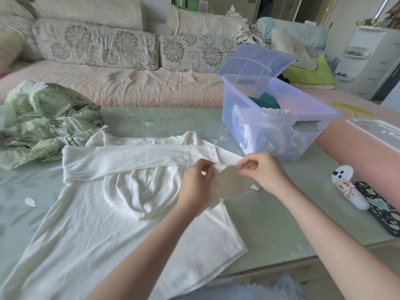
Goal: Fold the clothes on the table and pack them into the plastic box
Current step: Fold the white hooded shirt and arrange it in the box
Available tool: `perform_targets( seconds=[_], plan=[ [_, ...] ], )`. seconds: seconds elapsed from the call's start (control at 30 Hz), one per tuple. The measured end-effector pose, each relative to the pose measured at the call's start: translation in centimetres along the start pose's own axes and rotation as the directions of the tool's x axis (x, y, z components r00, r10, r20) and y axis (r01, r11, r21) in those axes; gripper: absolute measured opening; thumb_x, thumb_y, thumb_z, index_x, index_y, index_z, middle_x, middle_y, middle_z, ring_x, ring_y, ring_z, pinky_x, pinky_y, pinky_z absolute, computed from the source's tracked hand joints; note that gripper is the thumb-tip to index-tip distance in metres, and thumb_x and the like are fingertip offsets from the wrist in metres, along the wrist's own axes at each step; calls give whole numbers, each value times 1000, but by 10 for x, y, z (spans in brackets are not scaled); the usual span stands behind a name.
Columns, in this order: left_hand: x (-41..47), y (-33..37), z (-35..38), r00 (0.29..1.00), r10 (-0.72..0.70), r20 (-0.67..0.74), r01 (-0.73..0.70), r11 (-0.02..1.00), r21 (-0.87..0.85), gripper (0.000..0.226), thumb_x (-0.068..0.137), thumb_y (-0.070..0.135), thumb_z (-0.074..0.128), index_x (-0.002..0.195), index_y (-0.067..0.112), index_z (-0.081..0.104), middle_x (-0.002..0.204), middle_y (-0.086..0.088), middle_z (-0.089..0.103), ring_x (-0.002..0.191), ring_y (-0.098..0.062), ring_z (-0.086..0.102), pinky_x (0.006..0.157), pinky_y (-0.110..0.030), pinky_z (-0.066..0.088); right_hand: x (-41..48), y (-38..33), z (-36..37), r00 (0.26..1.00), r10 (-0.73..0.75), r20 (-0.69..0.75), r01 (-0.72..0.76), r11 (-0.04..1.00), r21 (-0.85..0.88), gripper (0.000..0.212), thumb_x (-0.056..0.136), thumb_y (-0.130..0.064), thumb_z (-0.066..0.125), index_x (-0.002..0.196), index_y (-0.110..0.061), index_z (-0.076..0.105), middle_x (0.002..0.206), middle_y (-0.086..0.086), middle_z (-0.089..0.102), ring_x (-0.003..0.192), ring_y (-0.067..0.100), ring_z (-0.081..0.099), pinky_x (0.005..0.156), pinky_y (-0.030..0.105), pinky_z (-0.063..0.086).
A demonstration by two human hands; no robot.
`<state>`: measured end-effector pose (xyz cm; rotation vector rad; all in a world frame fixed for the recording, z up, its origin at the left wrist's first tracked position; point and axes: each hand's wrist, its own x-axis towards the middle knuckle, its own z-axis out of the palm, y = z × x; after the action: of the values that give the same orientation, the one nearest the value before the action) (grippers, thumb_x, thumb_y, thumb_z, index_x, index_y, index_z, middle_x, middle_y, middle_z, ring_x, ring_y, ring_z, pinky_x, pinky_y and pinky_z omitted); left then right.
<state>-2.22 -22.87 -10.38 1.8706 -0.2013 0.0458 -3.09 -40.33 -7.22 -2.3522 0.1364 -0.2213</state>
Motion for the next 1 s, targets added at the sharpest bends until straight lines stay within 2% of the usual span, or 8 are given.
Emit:
perform_targets(
  seconds=[0.07,0.17,0.33,0.47,0.67,0.8,0.9,1.0],
  plan=[
    [9,1,-16,994,-48,97,51,998,-22,15,96,14,47,96,17,61,84,10,62,71,-5,57,54,-5,40,6,8,9,999,-47,7,47,984,-169,20,71,-17,81,78,-31,69,88,-2,58,94,13,44,82,23,32],
    [14,2,-38,937,-192,291,199,980,6,21,98,10,43,106,14,63,88,1,64,70,-7,58,56,-12,45,11,19,23,995,-20,93,35,987,-158,18,72,-35,80,71,-44,64,105,-6,58,113,16,41,99,29,25],
    [12,-9,-49,943,-195,269,150,973,178,32,89,42,59,115,24,56,106,0,62,93,-14,59,74,-24,44,20,22,29,984,-49,169,33,995,94,37,77,-58,64,66,-24,67,69,-6,64,77,2,54,93,35,32],
    [11,-18,-46,963,-49,263,-62,916,397,31,80,31,71,107,29,56,101,9,60,88,-9,59,65,-16,40,28,22,33,994,-80,71,84,995,-62,34,84,-44,65,79,-11,70,83,8,67,92,13,49,86,23,22],
    [18,-22,-69,966,-118,231,27,932,361,16,90,20,54,98,20,68,89,5,67,71,-5,56,55,-10,39,33,30,34,997,-74,39,77,994,-78,20,84,-42,66,78,-24,69,82,-12,58,104,10,34,83,19,16],
    [23,-25,-84,975,-129,179,48,917,396,24,96,20,46,97,16,69,79,6,61,70,-7,51,56,-16,35,46,47,39,978,-38,206,78,978,-194,14,80,-60,59,83,-46,64,118,-6,54,124,14,28,88,12,14],
    [25,-28,-89,981,-120,155,61,938,341,25,96,15,42,89,15,66,64,7,51,59,-7,43,52,-20,30,54,52,36,952,-68,298,167,933,-320,31,86,-39,66,113,-45,53,129,-15,46,123,12,29,86,20,15],
    [24,-33,-91,966,-199,166,179,976,128,24,95,12,44,80,9,63,51,7,38,52,-10,33,52,-23,26,50,55,28,972,-128,197,144,987,-72,33,82,-22,72,107,-35,56,115,-14,50,111,17,47,100,30,31]
  ],
)
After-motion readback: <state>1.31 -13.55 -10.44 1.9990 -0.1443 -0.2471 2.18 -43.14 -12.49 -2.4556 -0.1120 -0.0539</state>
